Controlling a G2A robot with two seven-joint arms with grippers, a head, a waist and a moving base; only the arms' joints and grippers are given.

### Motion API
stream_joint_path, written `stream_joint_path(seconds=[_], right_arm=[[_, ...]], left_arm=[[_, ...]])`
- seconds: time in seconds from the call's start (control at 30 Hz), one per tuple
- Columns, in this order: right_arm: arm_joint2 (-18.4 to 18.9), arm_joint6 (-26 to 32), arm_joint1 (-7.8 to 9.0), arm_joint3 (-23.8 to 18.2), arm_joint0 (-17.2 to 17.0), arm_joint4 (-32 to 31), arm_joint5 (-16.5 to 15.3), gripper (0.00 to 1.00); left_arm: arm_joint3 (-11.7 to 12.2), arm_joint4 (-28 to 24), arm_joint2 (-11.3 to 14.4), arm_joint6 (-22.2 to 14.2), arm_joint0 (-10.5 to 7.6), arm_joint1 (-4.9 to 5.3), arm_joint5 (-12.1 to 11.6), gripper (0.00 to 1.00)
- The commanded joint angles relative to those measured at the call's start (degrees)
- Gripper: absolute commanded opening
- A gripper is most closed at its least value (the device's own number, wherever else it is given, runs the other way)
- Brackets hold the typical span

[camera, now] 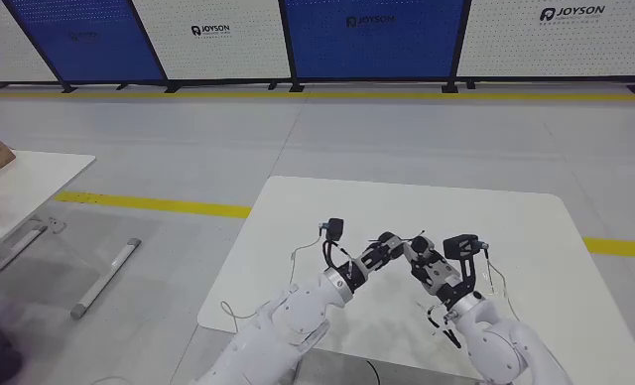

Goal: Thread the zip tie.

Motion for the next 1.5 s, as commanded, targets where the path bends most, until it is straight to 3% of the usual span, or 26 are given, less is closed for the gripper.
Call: stream_joint_path(seconds=[0.0,0.5,0.57,0.8,1.47], right_arm=[[-0.1,0.2,-0.03,0.1,0.2,0.1,0.1,0.22],[-0.2,0.6,-0.16,0.5,0.8,0.0,0.3,0.12],[-0.2,0.6,-0.16,0.5,0.8,-0.1,0.2,0.00],[-0.1,0.7,-0.14,0.6,0.7,-0.4,0.2,0.00],[-1.7,2.7,-0.27,2.2,1.3,-1.6,-0.8,0.00]], left_arm=[[0.1,0.1,0.0,-0.3,-0.12,-0.01,0.2,0.00],[-0.8,0.4,-0.2,-1.5,0.14,0.07,0.2,0.00],[-0.8,0.7,-0.1,-1.3,0.18,0.07,0.3,0.00],[-0.5,1.0,0.1,-1.0,0.03,-0.04,0.6,0.00],[-2.6,0.9,-0.3,0.1,1.34,-0.03,-2.6,0.00]])
